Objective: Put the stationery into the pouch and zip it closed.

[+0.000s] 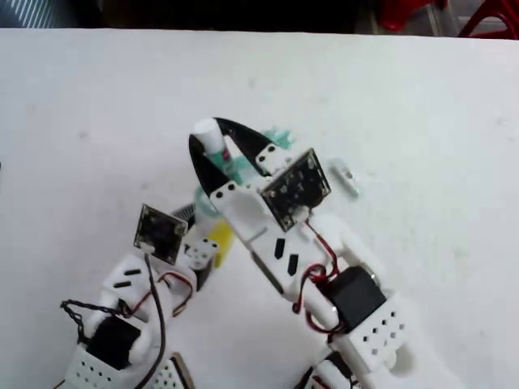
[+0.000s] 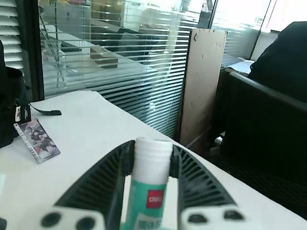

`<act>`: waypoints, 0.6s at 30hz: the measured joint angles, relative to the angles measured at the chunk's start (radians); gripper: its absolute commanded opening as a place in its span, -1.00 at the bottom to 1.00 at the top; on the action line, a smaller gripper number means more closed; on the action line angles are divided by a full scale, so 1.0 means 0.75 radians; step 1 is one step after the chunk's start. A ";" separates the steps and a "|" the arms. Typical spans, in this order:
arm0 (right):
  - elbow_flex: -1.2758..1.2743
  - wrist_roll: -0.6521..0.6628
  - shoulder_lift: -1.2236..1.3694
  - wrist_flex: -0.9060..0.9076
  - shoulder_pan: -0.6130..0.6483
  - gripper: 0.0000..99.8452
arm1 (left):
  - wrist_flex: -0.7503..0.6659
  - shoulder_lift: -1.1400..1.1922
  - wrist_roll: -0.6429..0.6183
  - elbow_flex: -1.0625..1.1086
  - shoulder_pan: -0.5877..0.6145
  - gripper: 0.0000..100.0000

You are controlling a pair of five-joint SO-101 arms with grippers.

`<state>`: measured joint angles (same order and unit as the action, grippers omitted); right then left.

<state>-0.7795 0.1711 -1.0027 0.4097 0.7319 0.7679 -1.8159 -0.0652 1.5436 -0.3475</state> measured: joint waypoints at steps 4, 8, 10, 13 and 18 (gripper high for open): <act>-0.055 -0.012 -0.031 -0.059 0.000 -0.97 | 0.000 0.000 0.086 0.000 -0.002 -0.94; -0.065 -0.018 -0.035 -0.072 -0.018 -0.97 | 0.000 0.000 0.121 0.000 -0.031 -0.94; -0.072 -0.018 -0.035 -0.092 -0.023 -0.97 | 0.000 0.000 0.127 0.000 -0.041 -0.94; -0.076 -0.018 -0.033 -0.158 -0.023 -0.97 | 0.000 0.000 0.131 0.000 -0.041 -0.94; -0.078 -0.018 -0.033 -0.188 -0.033 -0.97 | 0.002 0.000 0.174 -0.014 -0.041 -0.70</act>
<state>-0.8378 0.1573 -1.0273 0.2685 0.7073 0.7695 -1.8159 0.0652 1.5328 -0.3782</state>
